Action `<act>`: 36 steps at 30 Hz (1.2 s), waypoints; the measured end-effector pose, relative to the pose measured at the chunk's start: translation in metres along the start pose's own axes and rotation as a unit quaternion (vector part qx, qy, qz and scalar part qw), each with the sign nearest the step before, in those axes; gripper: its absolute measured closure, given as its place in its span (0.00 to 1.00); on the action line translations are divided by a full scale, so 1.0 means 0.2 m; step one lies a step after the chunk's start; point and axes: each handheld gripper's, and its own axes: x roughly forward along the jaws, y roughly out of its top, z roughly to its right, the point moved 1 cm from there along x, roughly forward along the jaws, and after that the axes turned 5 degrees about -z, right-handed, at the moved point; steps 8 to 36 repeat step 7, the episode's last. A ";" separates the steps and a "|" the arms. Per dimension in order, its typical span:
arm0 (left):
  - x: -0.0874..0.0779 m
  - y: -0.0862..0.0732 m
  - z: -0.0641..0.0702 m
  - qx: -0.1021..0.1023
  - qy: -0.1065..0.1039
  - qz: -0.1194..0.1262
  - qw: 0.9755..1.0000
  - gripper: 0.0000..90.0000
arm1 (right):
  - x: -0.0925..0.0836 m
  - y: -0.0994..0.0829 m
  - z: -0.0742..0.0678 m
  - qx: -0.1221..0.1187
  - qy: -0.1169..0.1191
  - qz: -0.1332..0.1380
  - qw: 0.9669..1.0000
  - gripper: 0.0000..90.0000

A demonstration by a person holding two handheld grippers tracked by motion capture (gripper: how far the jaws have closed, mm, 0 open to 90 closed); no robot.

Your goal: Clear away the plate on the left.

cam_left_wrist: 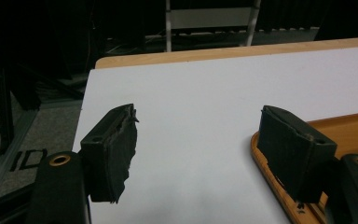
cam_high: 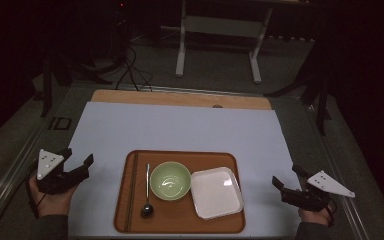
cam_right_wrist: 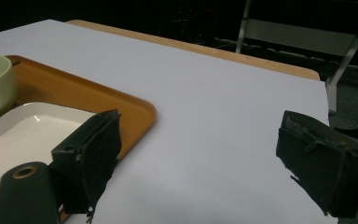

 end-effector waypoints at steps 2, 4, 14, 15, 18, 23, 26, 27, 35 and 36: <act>0.00 0.00 0.00 -0.002 0.000 -0.002 1.000 0.32 | 0.00 0.00 0.00 -0.001 0.000 -0.001 1.000 0.15; 0.01 -0.01 0.00 -0.002 0.000 -0.004 1.000 0.33 | 0.00 0.00 0.00 -0.002 0.000 -0.002 1.000 0.15; 0.01 -0.01 0.01 -0.002 0.000 -0.008 1.000 0.33 | 0.00 0.00 0.00 -0.001 -0.001 -0.003 1.000 0.15; 0.01 -0.01 0.01 -0.002 0.000 -0.008 1.000 0.33 | 0.00 0.00 0.00 -0.001 -0.001 -0.003 1.000 0.15; 0.01 -0.01 0.01 -0.002 0.000 -0.008 1.000 0.33 | 0.00 0.00 0.00 -0.001 -0.001 -0.003 1.000 0.15; 0.01 -0.01 0.01 -0.002 0.000 -0.008 1.000 0.33 | 0.00 0.00 0.00 -0.001 -0.001 -0.003 1.000 0.15; 0.01 -0.01 0.01 -0.002 0.000 -0.008 1.000 0.33 | 0.00 0.00 0.00 -0.001 -0.001 -0.003 1.000 0.15; 0.01 -0.01 0.01 -0.002 0.000 -0.008 1.000 0.33 | 0.00 0.00 0.00 -0.001 -0.001 -0.003 1.000 0.15; 0.01 -0.01 0.01 -0.002 0.000 -0.008 1.000 0.33 | 0.00 0.00 0.00 -0.001 -0.001 -0.003 1.000 0.15; 0.01 -0.01 0.01 -0.002 0.000 -0.008 1.000 0.33 | 0.00 0.00 0.00 -0.001 -0.001 -0.003 1.000 0.15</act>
